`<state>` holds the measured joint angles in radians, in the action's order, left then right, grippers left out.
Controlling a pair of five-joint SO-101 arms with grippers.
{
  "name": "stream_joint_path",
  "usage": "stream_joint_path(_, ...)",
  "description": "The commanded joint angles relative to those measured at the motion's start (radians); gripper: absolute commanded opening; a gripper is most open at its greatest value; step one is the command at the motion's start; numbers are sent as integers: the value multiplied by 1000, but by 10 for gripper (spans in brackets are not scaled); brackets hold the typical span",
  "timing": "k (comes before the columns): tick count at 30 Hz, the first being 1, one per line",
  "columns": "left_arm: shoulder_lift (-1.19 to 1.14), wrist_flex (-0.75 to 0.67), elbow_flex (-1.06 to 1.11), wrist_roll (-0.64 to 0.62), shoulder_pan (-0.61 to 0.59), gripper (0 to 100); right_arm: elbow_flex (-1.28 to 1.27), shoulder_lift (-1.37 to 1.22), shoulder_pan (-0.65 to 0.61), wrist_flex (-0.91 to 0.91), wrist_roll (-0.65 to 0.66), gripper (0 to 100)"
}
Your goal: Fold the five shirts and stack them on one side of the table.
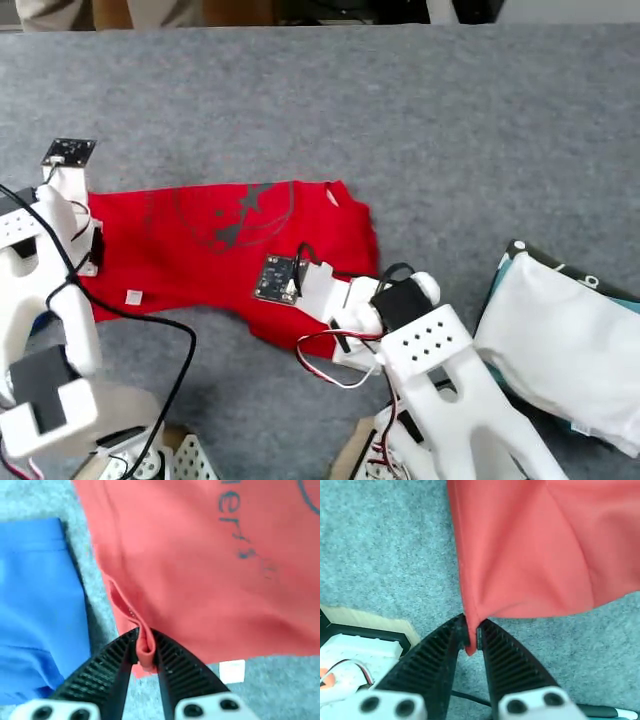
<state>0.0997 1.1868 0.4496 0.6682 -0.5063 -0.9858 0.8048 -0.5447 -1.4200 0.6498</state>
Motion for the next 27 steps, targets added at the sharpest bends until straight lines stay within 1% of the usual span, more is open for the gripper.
stream_joint_path(1,73,55,0,-9,20,19,-1,13,51,14,6,5)
stream_joint_path(5,77,58,51,-6,17,19,-1,13,84,14,8,5)
stream_joint_path(14,74,57,97,-6,6,19,-1,13,84,14,8,5)
stream_joint_path(18,74,15,117,-5,5,19,-1,13,81,14,8,5)
stream_joint_path(22,74,9,157,40,3,19,-2,13,81,14,8,5)
stream_joint_path(27,74,9,172,43,0,19,-22,13,79,21,8,5)
